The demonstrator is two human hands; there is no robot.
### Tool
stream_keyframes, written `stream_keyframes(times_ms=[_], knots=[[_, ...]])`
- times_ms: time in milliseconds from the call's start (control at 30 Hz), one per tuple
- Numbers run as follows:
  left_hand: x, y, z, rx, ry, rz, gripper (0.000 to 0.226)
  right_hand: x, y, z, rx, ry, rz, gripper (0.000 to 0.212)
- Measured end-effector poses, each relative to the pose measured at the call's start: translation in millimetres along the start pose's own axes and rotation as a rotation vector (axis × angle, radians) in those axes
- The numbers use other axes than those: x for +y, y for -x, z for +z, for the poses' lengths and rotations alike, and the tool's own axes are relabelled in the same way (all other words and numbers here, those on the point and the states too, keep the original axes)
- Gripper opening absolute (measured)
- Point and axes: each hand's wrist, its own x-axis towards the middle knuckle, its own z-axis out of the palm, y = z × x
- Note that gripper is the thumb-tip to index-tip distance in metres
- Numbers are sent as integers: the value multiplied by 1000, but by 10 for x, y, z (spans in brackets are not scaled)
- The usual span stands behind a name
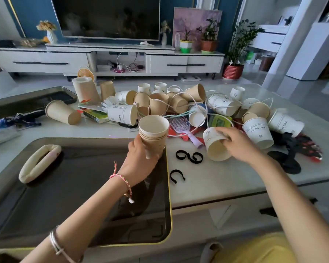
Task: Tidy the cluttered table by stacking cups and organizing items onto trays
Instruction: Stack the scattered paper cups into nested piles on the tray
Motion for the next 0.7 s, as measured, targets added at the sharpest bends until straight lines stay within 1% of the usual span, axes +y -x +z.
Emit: stream_keyframes(times_ms=[100,133,167,233,267,300,367,400,467,500,534,600,634,667,700], knots=[[0,-3,3,2,15,-13,68,-144,-53,-58,357,-74,-34,31],[-3,0,-1,2,18,-14,67,-259,-74,-77,442,-167,-43,27],[-10,1,-15,5,25,-10,66,-401,-103,-85,470,-300,-61,25],[-4,5,-26,9,55,13,63,-715,-131,-106,399,-566,-103,26],[-13,4,-53,24,76,31,63,-885,-159,-101,356,-626,-148,31],[-15,7,-56,34,99,56,64,-1029,-168,-105,332,-613,-207,37],[-19,14,-77,44,130,109,72,-1307,-201,-99,309,-485,-325,45],[-31,13,-91,43,142,130,77,-1419,-230,-83,287,-409,-337,48],[-39,4,-94,40,166,139,91,-1559,-283,-13,217,-281,-279,50],[-44,-6,-98,45,177,138,96,-1605,-302,52,175,-190,-237,47],[-35,-13,-90,48,194,143,99,-1630,-299,127,138,-73,-207,40],[-19,-37,-59,69,230,158,92,-1650,-296,324,75,119,-189,20],[-20,-51,-32,87,239,161,86,-1642,-301,433,33,169,-190,16],[-25,-59,-13,109,246,154,81,-1621,-327,533,-17,164,-195,16],[-37,-63,-4,130,253,145,77,-1600,-364,604,-74,110,-201,18]])
